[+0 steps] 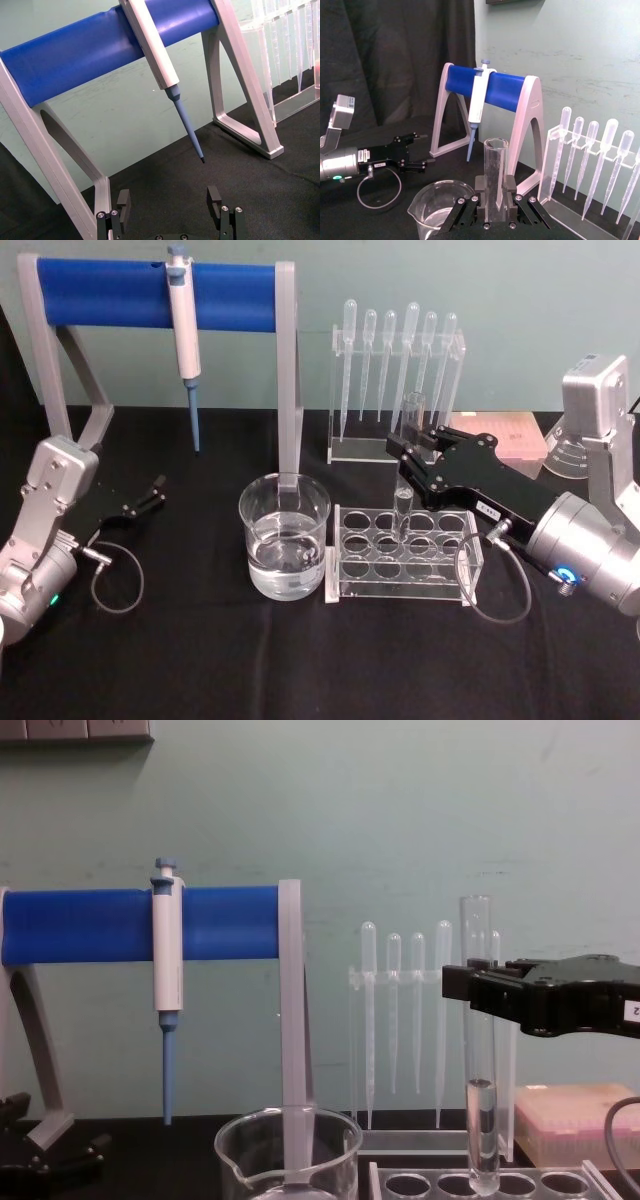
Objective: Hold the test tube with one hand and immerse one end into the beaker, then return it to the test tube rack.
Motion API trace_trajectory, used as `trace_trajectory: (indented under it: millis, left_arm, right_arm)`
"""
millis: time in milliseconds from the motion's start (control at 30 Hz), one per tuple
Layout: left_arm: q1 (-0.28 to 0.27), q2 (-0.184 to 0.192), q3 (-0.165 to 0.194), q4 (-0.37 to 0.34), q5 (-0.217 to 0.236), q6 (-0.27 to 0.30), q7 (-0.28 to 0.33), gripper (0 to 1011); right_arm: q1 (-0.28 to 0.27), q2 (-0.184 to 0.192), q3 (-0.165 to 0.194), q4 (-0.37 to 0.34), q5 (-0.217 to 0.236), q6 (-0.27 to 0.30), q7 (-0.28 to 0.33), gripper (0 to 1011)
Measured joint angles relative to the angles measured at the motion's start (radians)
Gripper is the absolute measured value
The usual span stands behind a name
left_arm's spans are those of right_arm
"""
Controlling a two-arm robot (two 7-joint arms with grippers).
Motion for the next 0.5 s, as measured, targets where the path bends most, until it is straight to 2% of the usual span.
trace_trajectory:
  millis: [500]
  left_arm:
    - [0.000,0.000,0.000,0.000,0.000,0.000,0.000,1000]
  right_arm:
    - [0.000,0.000,0.000,0.000,0.000,0.000,0.000,226]
